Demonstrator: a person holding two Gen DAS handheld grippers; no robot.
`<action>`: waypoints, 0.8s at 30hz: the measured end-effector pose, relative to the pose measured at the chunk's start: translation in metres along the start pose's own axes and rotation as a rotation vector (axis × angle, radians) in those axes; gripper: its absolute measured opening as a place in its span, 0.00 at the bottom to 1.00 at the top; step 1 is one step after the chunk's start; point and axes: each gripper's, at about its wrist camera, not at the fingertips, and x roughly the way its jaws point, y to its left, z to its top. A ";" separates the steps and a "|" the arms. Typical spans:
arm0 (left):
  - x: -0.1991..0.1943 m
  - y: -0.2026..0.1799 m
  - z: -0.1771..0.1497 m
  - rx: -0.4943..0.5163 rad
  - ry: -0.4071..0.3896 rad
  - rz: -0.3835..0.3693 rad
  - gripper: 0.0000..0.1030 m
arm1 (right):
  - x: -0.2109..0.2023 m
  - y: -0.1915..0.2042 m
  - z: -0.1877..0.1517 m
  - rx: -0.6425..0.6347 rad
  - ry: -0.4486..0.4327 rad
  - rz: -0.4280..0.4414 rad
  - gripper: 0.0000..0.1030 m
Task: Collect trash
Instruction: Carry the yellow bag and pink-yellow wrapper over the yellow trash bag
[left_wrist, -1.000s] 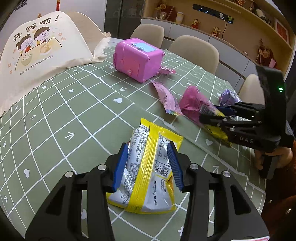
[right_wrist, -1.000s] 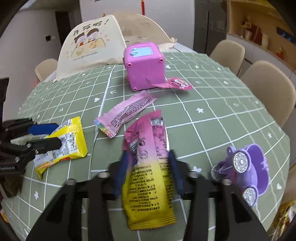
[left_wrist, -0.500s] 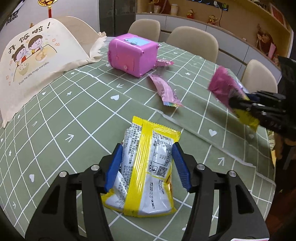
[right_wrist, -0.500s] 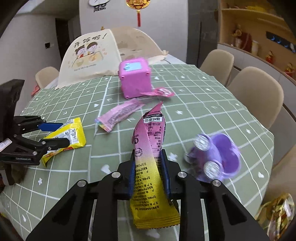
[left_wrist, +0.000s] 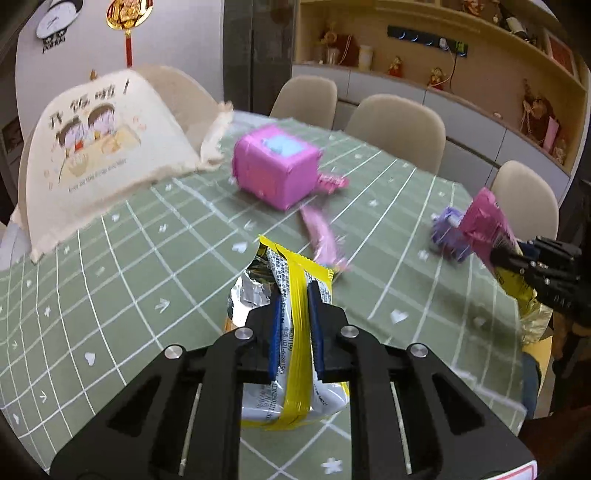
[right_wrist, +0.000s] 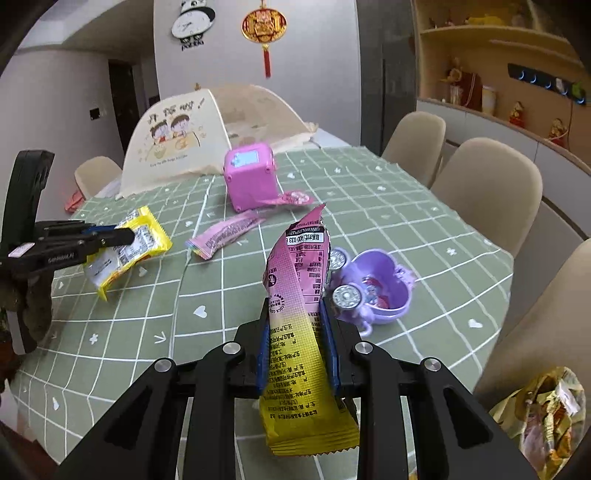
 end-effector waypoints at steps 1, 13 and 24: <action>-0.004 -0.007 0.003 0.005 -0.013 -0.003 0.12 | -0.005 -0.002 -0.001 0.002 -0.009 -0.001 0.23; -0.003 -0.137 0.043 0.097 -0.103 -0.197 0.12 | -0.087 -0.070 -0.028 0.085 -0.126 -0.117 0.23; 0.050 -0.293 0.055 0.229 -0.052 -0.445 0.12 | -0.153 -0.176 -0.083 0.245 -0.141 -0.377 0.23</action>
